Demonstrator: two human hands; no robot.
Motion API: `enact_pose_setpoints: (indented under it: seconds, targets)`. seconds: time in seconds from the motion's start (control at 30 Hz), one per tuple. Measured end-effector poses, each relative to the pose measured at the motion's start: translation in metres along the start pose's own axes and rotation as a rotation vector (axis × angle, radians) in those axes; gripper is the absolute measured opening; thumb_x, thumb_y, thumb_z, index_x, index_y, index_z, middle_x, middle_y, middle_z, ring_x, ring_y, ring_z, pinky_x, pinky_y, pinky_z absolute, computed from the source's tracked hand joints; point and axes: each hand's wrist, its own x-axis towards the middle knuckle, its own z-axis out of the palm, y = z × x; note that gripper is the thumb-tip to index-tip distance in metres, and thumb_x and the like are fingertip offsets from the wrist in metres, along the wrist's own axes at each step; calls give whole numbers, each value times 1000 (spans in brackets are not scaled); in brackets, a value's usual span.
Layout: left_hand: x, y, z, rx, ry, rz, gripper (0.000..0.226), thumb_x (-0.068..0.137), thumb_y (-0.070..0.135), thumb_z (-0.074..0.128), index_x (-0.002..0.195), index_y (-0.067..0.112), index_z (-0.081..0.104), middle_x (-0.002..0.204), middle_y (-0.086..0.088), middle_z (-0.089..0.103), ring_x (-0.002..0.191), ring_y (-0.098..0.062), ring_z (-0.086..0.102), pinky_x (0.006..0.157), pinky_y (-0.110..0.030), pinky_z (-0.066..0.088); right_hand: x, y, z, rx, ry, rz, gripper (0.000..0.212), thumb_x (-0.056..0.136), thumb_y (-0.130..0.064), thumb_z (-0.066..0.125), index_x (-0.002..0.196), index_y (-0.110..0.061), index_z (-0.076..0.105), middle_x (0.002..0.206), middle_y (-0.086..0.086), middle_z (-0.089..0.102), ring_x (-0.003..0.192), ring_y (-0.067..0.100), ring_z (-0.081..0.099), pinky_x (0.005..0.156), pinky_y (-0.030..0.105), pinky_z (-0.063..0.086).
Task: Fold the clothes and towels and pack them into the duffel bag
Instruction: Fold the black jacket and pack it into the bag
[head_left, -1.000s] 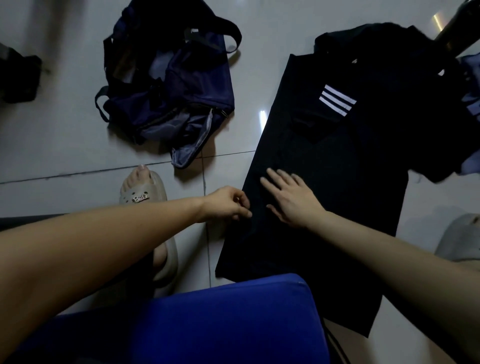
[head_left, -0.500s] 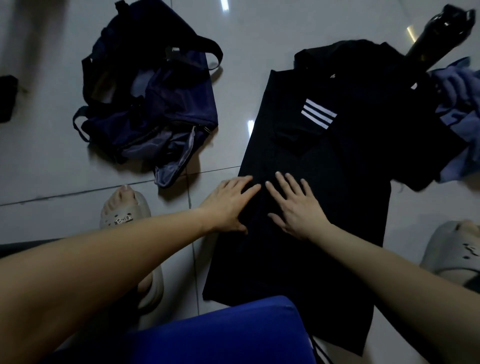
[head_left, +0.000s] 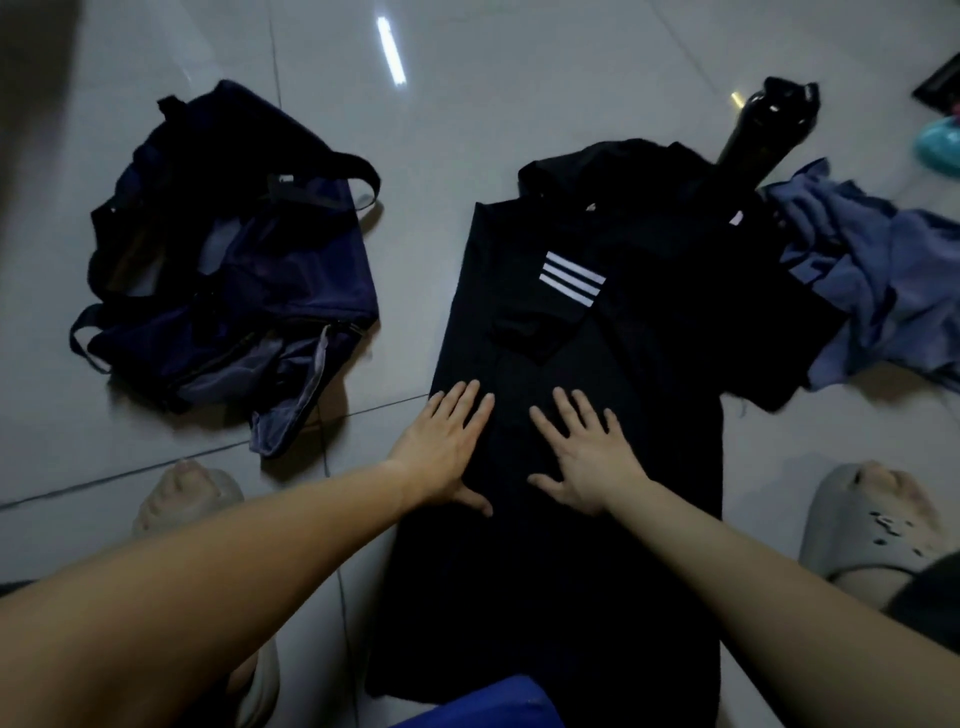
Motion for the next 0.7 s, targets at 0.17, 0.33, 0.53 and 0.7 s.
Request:
enact_pose_setpoints:
  seconds: [0.17,0.33,0.53,0.7]
  targets:
    - [6,7,-13,63,-86,-7,154,56,97,57,159,5,-14,166,-24,-13,154,-40,-9,126,-52,10,-10,42,-12,146,154,21,74,99,-49,49,160,-21,18,168,6,13,154,27,15,122,45,23]
    - [22,18,-36,-42,93,-86,120,74,88,54,160,15,13,167,-15,11,153,-33,16,124,-48,20,-25,114,-24,271,446,364,60,92,-30,58,147,-10,44,156,14,37,139,36,39,109,48,39]
    - [72,16,-66,-101,151,-125,109,84,79,51,162,21,3,170,-10,0,156,-28,3,126,-46,12,-38,185,-38,524,658,714,53,88,-19,57,138,-7,45,147,20,41,128,42,43,103,53,42]
    - [125,16,-104,-127,185,-93,104,85,74,56,162,24,6,170,-9,1,156,-28,3,126,-49,11,-29,216,-50,793,574,796,66,96,-21,54,154,-9,24,159,17,23,141,42,29,111,55,35]
